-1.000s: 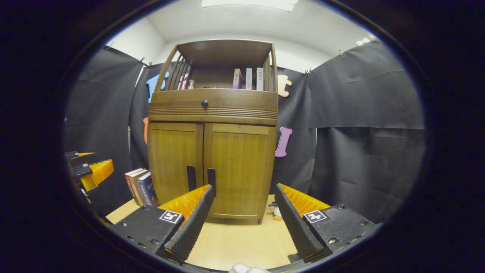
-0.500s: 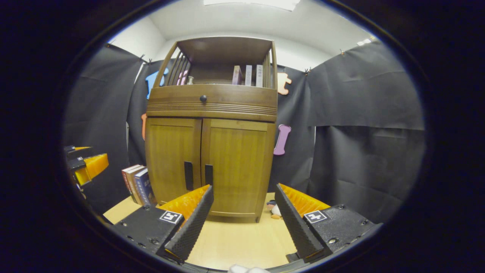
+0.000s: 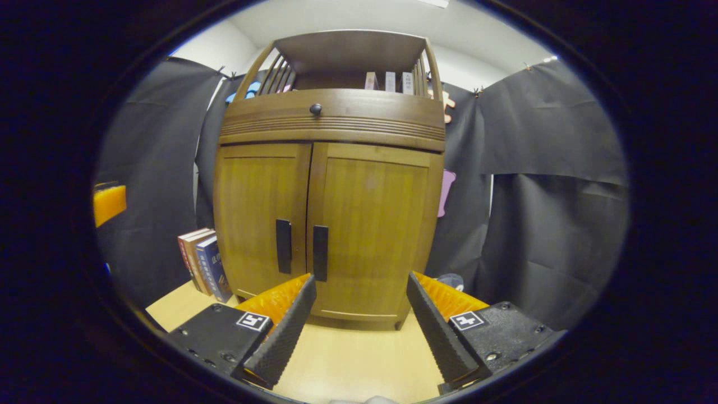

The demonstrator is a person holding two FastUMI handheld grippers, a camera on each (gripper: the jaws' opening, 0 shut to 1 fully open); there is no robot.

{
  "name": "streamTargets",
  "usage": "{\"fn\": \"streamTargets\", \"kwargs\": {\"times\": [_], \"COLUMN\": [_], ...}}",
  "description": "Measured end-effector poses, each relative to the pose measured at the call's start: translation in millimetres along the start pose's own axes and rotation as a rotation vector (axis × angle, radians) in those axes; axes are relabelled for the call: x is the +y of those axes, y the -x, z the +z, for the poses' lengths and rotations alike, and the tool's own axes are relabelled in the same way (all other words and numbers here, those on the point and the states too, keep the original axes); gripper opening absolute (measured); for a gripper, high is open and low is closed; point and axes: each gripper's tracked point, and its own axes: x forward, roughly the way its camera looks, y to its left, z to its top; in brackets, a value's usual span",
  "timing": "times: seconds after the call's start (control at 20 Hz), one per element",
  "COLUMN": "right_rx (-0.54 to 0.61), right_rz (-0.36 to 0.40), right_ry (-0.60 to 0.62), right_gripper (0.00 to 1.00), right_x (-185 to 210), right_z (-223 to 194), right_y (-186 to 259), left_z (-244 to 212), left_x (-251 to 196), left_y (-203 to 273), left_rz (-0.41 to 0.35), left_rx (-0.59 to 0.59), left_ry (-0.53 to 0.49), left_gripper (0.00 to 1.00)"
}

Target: Open the right door of the double-door shoe cabinet with the right hand, and open the left door with the left hand.

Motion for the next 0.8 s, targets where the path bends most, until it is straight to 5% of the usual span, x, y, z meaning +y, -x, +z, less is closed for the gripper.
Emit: {"fn": "streamTargets", "kwargs": {"times": [0.45,0.8], "right_rx": [0.047,0.114], "right_rz": [0.12,0.157], "right_ry": [-0.029,-0.035], "right_gripper": [1.0,0.84], "right_x": [43,68], "right_z": [-5,-16], "right_y": [-125,-193], "left_z": [-1,-2], "left_x": [18,23], "left_y": [-11,-16], "left_rz": [0.131,0.201], "left_rx": [0.015,0.041], "left_ry": [0.009,0.004], "left_gripper": [0.96,0.96]}}
